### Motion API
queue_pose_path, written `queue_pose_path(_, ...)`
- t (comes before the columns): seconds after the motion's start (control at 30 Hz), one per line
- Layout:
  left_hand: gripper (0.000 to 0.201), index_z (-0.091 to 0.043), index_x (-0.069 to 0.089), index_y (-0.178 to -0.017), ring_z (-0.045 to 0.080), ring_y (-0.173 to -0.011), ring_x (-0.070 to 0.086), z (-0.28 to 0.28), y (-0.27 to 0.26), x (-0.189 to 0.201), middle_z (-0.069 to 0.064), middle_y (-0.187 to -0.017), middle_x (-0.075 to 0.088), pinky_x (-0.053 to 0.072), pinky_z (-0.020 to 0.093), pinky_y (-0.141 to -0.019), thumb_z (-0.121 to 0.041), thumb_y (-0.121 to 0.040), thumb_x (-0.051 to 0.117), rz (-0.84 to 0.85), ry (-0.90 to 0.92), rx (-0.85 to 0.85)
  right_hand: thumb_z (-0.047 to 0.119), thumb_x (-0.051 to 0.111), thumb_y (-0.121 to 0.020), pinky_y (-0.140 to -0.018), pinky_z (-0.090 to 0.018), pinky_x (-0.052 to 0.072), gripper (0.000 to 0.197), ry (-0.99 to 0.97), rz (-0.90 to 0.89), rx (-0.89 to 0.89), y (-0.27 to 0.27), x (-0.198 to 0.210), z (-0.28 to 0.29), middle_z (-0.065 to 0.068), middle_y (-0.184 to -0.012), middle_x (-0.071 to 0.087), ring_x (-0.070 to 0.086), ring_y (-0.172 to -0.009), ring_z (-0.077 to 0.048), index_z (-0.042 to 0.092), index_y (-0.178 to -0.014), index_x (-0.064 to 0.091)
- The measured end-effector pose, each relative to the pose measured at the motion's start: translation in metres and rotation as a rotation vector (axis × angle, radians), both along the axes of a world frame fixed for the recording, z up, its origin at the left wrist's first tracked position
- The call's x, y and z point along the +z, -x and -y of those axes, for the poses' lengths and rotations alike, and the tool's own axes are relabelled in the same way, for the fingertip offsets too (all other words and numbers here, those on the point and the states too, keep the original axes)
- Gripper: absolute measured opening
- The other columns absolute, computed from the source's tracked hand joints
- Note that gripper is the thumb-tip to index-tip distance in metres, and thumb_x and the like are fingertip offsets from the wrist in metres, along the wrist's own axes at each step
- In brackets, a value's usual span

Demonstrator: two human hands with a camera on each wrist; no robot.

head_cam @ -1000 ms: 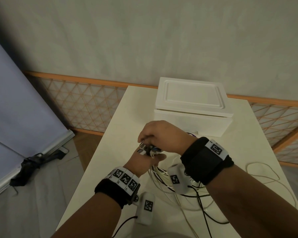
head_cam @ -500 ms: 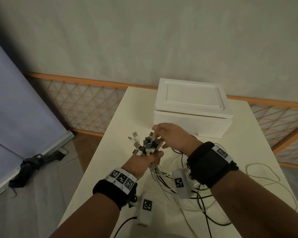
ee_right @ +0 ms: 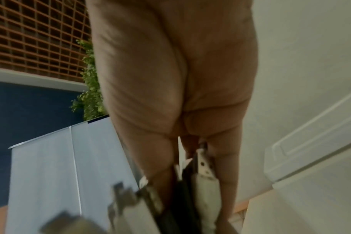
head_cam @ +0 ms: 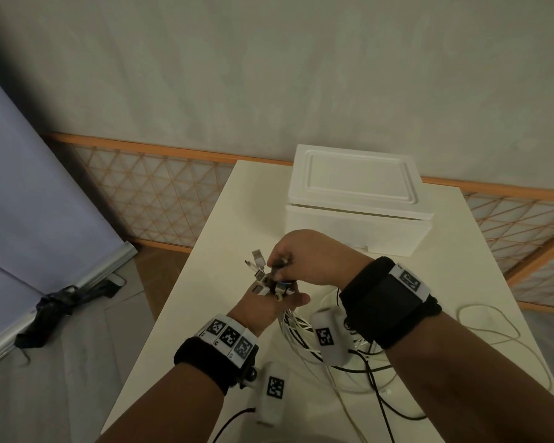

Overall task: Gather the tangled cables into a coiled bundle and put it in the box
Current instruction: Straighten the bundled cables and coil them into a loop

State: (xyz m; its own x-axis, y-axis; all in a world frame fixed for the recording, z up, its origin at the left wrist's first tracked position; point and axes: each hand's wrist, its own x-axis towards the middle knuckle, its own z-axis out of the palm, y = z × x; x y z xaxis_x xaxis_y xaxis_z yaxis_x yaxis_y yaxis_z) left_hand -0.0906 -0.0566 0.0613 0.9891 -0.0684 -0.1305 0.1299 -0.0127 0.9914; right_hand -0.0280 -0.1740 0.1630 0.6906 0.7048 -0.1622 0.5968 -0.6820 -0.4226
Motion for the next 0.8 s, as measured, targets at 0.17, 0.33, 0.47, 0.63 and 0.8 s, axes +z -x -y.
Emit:
queue_pose_path(0.17, 0.026, -0.006, 0.055, -0.065, 0.021, -0.061, 0.056, 0.006, -0.002, 0.002, 0.004, -0.058, 0.057, 0.050, 0.040, -0.069, -0.019, -0.061, 0.077, -0.014, 0.117, 0.042, 0.022, 0.065, -0.087, -0.065, -0.016, 0.039, 0.013, -0.130, -0.019, -0.085, 0.003, -0.002, -0.004, 0.005, -0.090, 0.061, 0.052, -0.082, -0.008, 0.015, -0.095, 0.071)
queue_pose_path(0.33, 0.035, -0.005, 0.059, -0.069, 0.019, -0.057, 0.053, 0.003, -0.001, -0.005, 0.008, -0.063, 0.057, 0.044, 0.033, -0.064, -0.031, -0.058, 0.080, -0.023, 0.163, 0.059, 0.021, 0.065, -0.087, -0.065, -0.017, 0.042, 0.012, -0.322, -0.128, -0.236, 0.006, -0.007, -0.006, 0.007, -0.086, 0.061, 0.054, -0.076, -0.005, 0.012, -0.092, 0.070)
queue_pose_path(0.47, 0.031, -0.014, 0.060, -0.061, 0.023, -0.064, 0.056, 0.002, 0.001, -0.007, 0.006, -0.061, 0.058, 0.049, 0.039, -0.071, -0.035, -0.053, 0.081, -0.047, 0.120, 0.039, 0.025, 0.065, -0.087, -0.064, -0.014, 0.041, 0.011, -0.383, -0.156, -0.276, 0.004, -0.004, -0.006, 0.006, -0.085, 0.063, 0.055, -0.073, -0.002, 0.014, -0.090, 0.067)
queue_pose_path(0.63, 0.027, -0.020, 0.069, -0.070, 0.023, -0.066, 0.058, 0.003, 0.003, 0.001, 0.004, -0.066, 0.063, 0.051, 0.041, -0.076, -0.033, -0.049, 0.082, -0.044, 0.116, 0.070, 0.018, 0.064, -0.088, -0.072, -0.024, 0.051, 0.016, -0.162, -0.136, -0.076, 0.004, 0.014, 0.000, 0.002, -0.089, 0.071, 0.064, -0.081, -0.010, 0.015, -0.104, 0.064)
queue_pose_path(0.8, 0.017, -0.017, 0.064, -0.066, 0.017, -0.058, 0.057, 0.002, 0.002, 0.006, 0.000, -0.061, 0.061, 0.050, 0.034, -0.067, -0.006, -0.070, 0.077, -0.009, 0.078, 0.070, 0.014, 0.067, -0.085, -0.076, -0.025, 0.051, 0.023, -0.114, -0.170, 0.010, 0.001, 0.019, 0.003, 0.004, -0.088, 0.073, 0.066, -0.080, -0.008, 0.018, -0.107, 0.062)
